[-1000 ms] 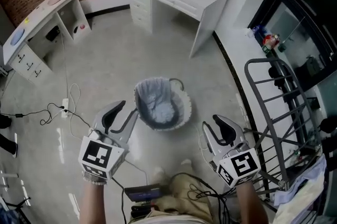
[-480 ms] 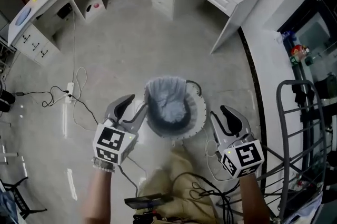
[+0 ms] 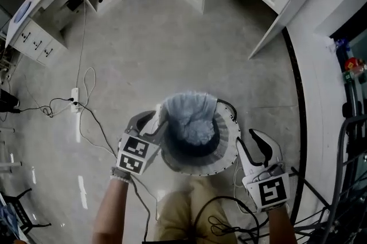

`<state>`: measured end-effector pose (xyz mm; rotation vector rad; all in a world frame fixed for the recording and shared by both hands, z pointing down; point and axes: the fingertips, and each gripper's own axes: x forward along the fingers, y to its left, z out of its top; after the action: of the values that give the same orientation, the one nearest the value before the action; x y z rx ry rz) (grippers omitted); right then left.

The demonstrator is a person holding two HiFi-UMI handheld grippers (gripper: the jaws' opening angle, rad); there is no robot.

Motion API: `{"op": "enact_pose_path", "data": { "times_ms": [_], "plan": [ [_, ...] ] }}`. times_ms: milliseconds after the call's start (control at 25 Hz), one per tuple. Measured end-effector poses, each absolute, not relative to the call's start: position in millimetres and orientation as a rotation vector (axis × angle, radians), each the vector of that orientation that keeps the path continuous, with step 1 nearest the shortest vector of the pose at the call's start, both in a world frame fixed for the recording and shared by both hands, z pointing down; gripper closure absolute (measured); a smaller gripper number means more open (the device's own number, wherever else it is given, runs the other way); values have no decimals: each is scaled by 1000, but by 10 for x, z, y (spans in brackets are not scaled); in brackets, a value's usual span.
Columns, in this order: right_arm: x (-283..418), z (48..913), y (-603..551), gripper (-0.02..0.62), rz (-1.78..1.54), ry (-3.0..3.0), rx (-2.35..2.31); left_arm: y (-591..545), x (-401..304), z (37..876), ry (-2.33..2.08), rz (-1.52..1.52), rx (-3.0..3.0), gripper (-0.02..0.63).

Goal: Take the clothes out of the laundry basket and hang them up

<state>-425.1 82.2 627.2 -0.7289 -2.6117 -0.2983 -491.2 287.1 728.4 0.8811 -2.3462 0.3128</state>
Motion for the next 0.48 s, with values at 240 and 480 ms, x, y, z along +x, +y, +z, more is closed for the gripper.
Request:
{"op": "enact_pose_path", "data": {
  "times_ms": [240, 480],
  "plan": [
    [-4509, 7075, 809, 472, -254, -2553, -738, 2946, -5397, 8318, -2280, 330, 801, 439],
    [-4726, 7641, 748, 472, -259, -2578, -754, 3026, -5753, 9142, -2217, 333, 743, 437]
  ]
}}
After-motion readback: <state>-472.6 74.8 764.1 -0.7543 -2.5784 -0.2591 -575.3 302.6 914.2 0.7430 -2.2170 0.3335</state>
